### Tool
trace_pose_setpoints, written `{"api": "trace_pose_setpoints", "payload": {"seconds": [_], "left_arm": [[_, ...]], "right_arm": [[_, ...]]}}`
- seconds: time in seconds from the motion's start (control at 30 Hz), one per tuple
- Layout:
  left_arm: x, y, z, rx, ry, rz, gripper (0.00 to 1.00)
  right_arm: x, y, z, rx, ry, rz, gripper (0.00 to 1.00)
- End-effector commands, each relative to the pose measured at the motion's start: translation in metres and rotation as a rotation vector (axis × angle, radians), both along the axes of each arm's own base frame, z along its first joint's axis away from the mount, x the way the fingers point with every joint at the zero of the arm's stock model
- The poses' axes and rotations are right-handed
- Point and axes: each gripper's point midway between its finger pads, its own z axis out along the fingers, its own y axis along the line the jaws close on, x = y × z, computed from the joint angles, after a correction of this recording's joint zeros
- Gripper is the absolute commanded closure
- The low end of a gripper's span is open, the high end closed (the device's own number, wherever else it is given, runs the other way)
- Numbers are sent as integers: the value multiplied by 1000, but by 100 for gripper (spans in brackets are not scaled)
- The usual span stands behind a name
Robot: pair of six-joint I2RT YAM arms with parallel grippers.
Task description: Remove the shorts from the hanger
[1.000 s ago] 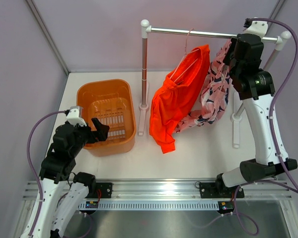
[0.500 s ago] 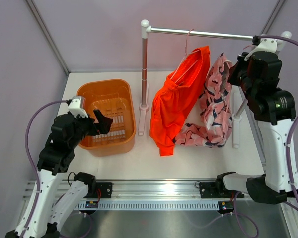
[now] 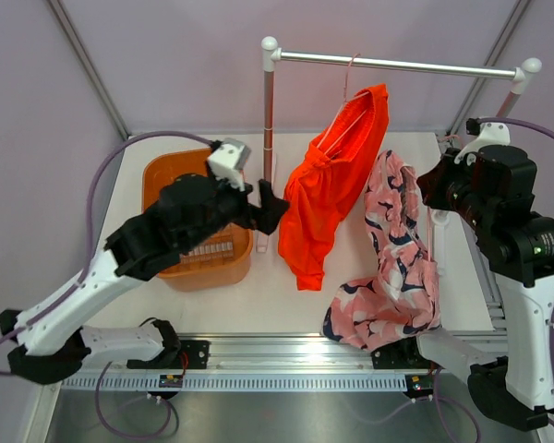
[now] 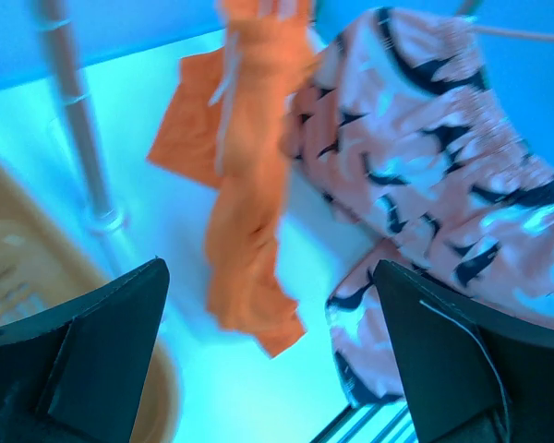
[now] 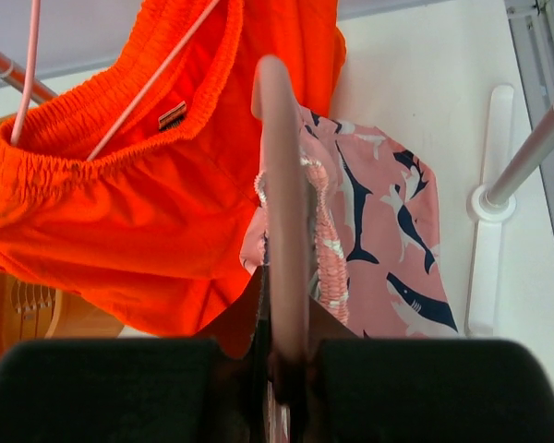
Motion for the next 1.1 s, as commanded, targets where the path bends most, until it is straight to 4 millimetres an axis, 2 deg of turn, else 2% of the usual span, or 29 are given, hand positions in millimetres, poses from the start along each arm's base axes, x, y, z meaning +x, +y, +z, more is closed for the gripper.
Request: {"api": "trace_pose_setpoints", "payload": {"seconds": [0.0,0.1,0.13,0.2,0.23,0.27,0.3,0.33,0.43,0.47,0.5,0.8,0.87,0.9,1.07], "left_arm": [[14,-41,28,-1,-75,55,1],[8,-76,49,-69,-85,-12,1],[10,-97,39,-48,-72,-34,1],[3,-123,53,-86,-91,-70,1],[6,-142,42,-66,-81,-78,1],[7,-152,41,-77,-79,-80,1],[6,-164,49,-127,-84,-90,1],[9,-179,39,-122,-75,-97,1],[11,-203,44,-177,-77,-110,1],[14,-215,33,-163,-67,-117,1],[13,-223,35,-183,-72,-123,1],[31,-264,2,-195,-69,-98,1],[33,-268,1,-195,-71,-96,1],[36,-272,-6,-183,-67,-90,1],[45,-276,-17,-157,-71,-50,1]], "right_arm": [[-12,3,2,3,-12,31,100],[-17,4,-2,10,-7,46,100],[-18,6,-3,14,-6,58,100],[-20,7,-7,17,1,64,100],[-21,7,-8,17,1,66,100],[-20,7,-11,16,7,64,100],[-20,8,-11,18,7,68,100],[-20,9,-13,22,11,73,100],[-19,11,-13,30,10,78,100],[-18,12,-15,29,14,79,100],[-17,12,-15,30,13,79,100],[-15,14,-17,30,19,87,100],[-15,16,-17,34,20,97,100],[-15,16,-16,36,19,99,100],[-18,16,-12,39,11,99,100]]}}
